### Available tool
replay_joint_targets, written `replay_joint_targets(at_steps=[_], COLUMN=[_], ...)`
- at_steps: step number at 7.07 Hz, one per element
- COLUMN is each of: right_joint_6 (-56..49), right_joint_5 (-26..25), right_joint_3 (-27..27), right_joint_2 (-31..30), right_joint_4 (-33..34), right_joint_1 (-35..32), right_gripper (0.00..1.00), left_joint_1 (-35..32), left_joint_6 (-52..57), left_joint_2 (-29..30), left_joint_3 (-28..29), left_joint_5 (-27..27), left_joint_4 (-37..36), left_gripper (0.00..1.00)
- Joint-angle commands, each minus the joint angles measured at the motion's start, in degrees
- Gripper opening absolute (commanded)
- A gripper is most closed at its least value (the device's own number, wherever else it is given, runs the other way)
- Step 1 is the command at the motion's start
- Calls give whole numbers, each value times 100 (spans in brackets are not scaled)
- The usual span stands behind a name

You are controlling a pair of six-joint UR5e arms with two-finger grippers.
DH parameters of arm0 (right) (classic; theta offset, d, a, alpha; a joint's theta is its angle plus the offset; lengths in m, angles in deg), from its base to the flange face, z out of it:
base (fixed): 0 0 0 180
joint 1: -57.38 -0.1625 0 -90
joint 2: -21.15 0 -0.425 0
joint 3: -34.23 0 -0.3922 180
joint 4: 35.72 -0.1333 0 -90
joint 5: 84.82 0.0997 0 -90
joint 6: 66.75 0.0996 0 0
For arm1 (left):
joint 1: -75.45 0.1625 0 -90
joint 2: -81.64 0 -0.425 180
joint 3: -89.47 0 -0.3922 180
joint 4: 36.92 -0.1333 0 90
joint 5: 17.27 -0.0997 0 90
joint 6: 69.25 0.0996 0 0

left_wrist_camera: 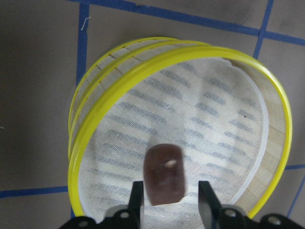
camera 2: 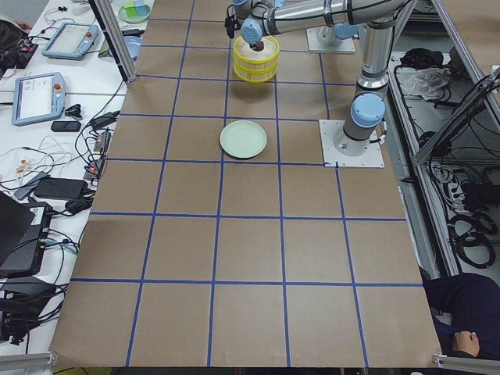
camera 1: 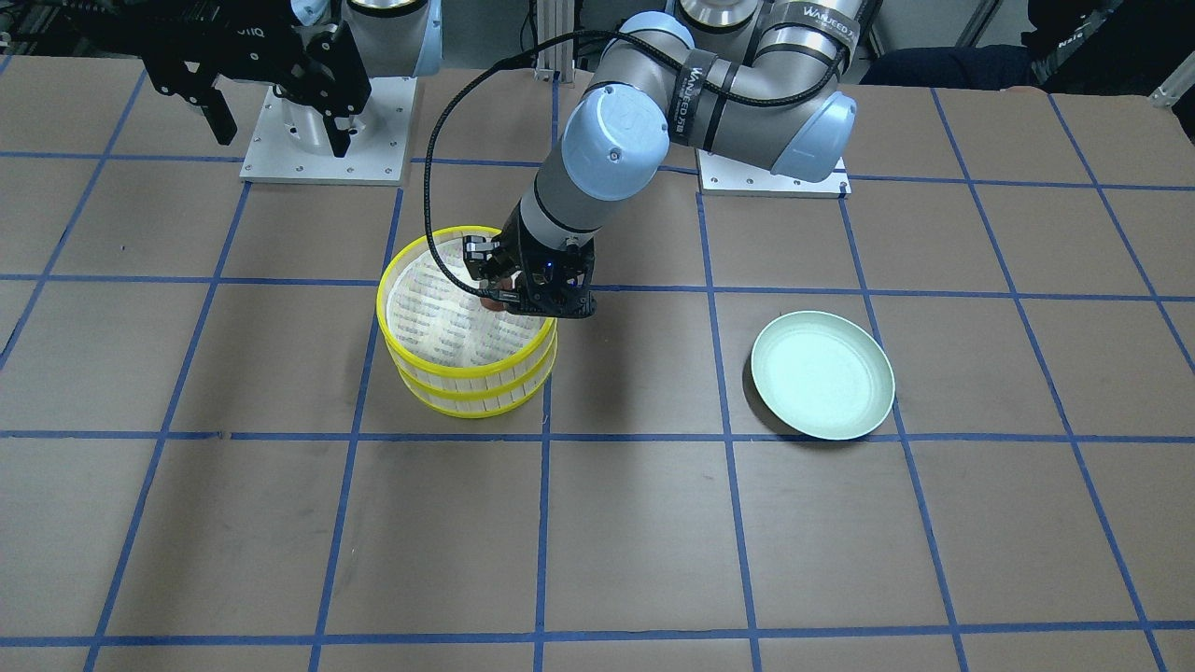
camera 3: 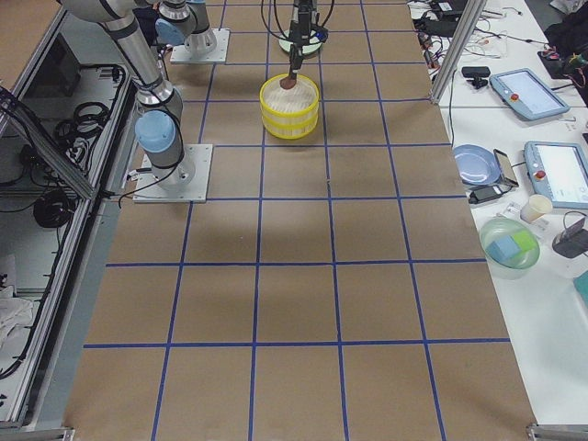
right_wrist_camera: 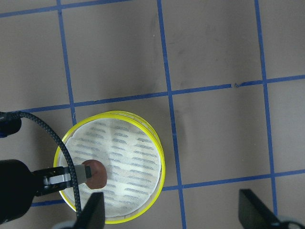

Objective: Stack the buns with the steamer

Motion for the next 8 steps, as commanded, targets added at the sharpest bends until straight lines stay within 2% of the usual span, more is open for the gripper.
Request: replay_joint_targets(at_steps=[1, 2, 3, 4, 6, 7, 8], right_joint_6=[-13, -57, -170, -171, -808, -795, -700], right_joint_5=[352, 293, 301, 310, 292, 292, 292], right_joint_3=[0, 0, 9, 9, 9, 9, 9], right_joint_2=[27, 18, 18, 18, 18, 18, 18], right_joint_4=[225, 173, 207, 208, 190, 199, 216], right_joint_1=[84, 155, 155, 155, 190, 191, 191], right_gripper=[100, 100, 100, 100, 100, 100, 100], left_joint_1=[-34, 9, 158, 420, 1018, 1395, 1686], left_joint_6=[-16, 19, 88, 333, 2161, 2859, 2988], left_joint_2=[-11, -81, -160, -257, -485, -652, -906], left_joint_3=[74, 127, 240, 450, 1265, 1540, 1603], left_joint_5=[-33, -85, -730, -1119, -2503, -2799, -2871], left_joint_4=[-16, 27, 106, 437, 1524, 1765, 1968], left_gripper=[100, 100, 100, 100, 100, 100, 100])
